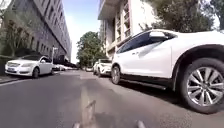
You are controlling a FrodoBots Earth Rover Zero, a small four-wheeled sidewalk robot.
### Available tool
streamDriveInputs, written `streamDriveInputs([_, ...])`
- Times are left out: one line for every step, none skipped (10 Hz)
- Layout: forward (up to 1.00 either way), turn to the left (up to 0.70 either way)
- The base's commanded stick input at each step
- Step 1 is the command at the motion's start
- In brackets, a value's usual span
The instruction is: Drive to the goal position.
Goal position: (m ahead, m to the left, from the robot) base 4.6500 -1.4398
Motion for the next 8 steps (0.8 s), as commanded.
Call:
streamDriveInputs([0.70,0.00])
streamDriveInputs([0.70,0.00])
streamDriveInputs([0.70,0.00])
streamDriveInputs([0.70,0.00])
streamDriveInputs([0.70,0.04])
streamDriveInputs([0.70,0.14])
streamDriveInputs([0.70,0.14])
streamDriveInputs([0.70,0.14])
